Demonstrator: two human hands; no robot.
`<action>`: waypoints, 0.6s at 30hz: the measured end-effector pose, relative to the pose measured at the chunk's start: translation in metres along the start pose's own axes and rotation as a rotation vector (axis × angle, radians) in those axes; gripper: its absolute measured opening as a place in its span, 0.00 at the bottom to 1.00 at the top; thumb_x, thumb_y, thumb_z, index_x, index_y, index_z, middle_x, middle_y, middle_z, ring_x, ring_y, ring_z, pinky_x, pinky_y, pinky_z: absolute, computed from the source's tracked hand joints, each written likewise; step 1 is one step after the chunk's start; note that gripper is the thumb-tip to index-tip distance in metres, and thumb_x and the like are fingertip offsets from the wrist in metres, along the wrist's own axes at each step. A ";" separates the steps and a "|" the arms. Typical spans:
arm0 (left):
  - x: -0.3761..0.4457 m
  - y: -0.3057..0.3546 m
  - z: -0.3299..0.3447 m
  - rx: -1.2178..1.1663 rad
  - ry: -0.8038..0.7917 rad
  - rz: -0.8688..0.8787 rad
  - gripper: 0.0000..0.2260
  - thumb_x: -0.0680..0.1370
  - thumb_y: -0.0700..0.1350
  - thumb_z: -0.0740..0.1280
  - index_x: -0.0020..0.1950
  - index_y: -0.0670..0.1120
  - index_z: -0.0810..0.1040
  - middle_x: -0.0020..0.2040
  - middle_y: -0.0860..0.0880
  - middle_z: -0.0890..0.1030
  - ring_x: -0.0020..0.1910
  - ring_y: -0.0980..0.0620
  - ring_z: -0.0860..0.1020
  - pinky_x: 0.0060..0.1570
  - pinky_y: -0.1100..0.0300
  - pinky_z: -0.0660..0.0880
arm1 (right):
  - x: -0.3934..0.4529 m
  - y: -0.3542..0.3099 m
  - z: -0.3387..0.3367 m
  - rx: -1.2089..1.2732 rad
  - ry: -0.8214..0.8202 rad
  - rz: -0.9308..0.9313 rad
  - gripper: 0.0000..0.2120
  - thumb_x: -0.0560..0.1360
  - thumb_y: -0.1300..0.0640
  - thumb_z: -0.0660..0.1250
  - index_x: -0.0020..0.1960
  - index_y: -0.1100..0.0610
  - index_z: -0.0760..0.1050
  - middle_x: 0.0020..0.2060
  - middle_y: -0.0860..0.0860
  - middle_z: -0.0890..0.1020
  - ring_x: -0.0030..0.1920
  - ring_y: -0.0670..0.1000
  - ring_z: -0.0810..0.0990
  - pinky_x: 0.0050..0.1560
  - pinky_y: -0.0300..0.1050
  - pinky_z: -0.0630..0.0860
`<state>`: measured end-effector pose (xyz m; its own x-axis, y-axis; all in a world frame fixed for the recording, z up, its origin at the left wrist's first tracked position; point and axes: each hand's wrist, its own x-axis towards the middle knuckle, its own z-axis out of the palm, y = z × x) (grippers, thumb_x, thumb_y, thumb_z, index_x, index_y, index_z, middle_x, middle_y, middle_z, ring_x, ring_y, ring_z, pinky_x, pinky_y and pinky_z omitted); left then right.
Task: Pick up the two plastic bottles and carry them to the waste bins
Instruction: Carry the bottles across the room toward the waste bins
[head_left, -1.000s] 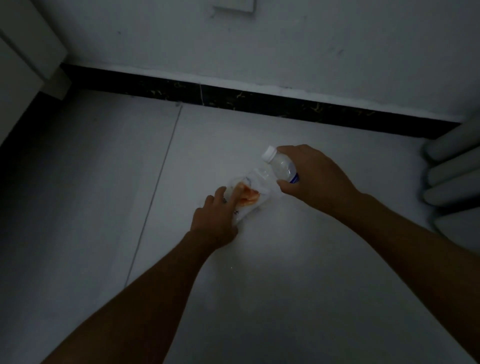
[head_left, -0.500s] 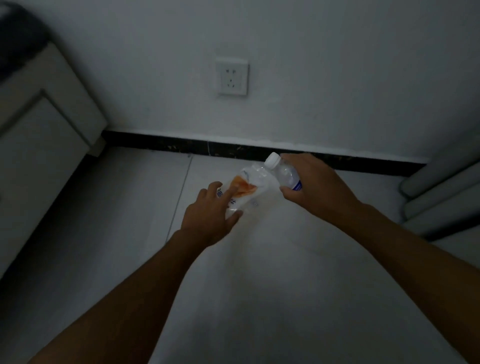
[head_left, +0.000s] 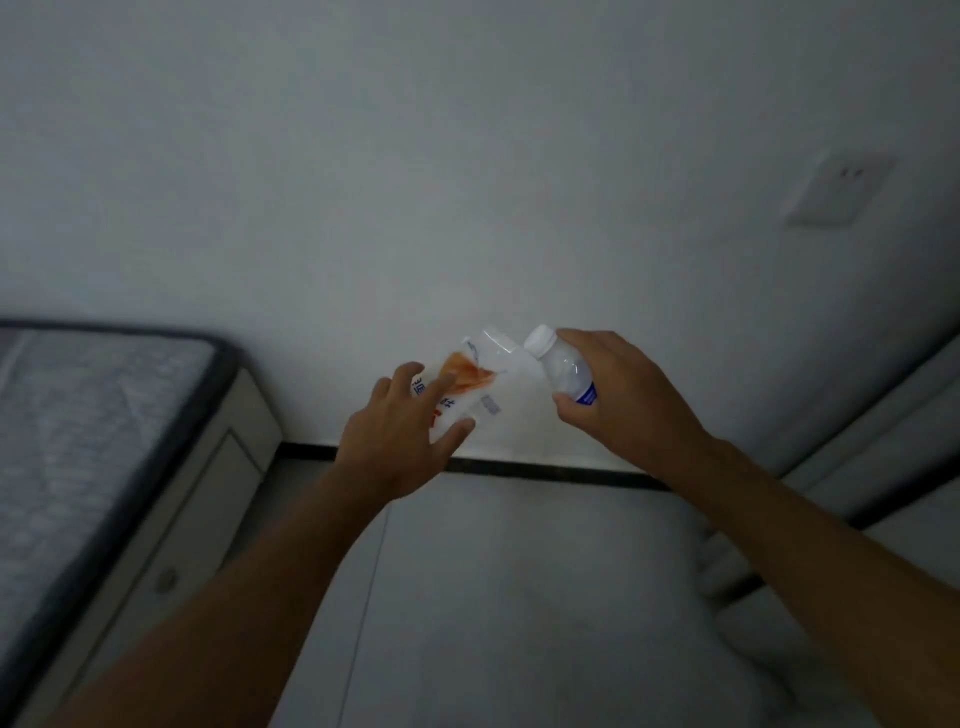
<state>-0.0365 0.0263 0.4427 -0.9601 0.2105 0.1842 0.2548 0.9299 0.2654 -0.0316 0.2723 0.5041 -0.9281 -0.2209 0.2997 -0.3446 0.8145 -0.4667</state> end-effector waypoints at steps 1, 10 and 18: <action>0.007 0.006 -0.035 0.012 0.027 0.007 0.30 0.75 0.67 0.55 0.75 0.57 0.60 0.74 0.46 0.62 0.68 0.43 0.66 0.53 0.44 0.74 | 0.009 -0.016 -0.026 0.006 0.012 -0.017 0.25 0.67 0.53 0.70 0.63 0.52 0.69 0.54 0.53 0.78 0.52 0.54 0.76 0.52 0.56 0.77; 0.066 0.067 -0.312 0.008 0.223 0.076 0.26 0.76 0.66 0.57 0.72 0.60 0.66 0.73 0.47 0.64 0.66 0.45 0.67 0.51 0.45 0.74 | 0.081 -0.150 -0.248 -0.047 0.161 -0.074 0.28 0.67 0.53 0.72 0.65 0.53 0.68 0.56 0.54 0.78 0.53 0.54 0.77 0.53 0.55 0.77; 0.079 0.117 -0.502 -0.018 0.356 0.109 0.26 0.75 0.65 0.58 0.72 0.60 0.67 0.74 0.48 0.63 0.67 0.46 0.67 0.52 0.46 0.75 | 0.122 -0.257 -0.409 -0.049 0.315 -0.147 0.29 0.69 0.54 0.72 0.67 0.54 0.67 0.58 0.54 0.77 0.55 0.53 0.76 0.56 0.50 0.76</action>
<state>-0.0242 0.0002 0.9638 -0.8277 0.1872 0.5291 0.3586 0.9015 0.2420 0.0014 0.2557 1.0011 -0.7774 -0.1679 0.6062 -0.4573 0.8126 -0.3613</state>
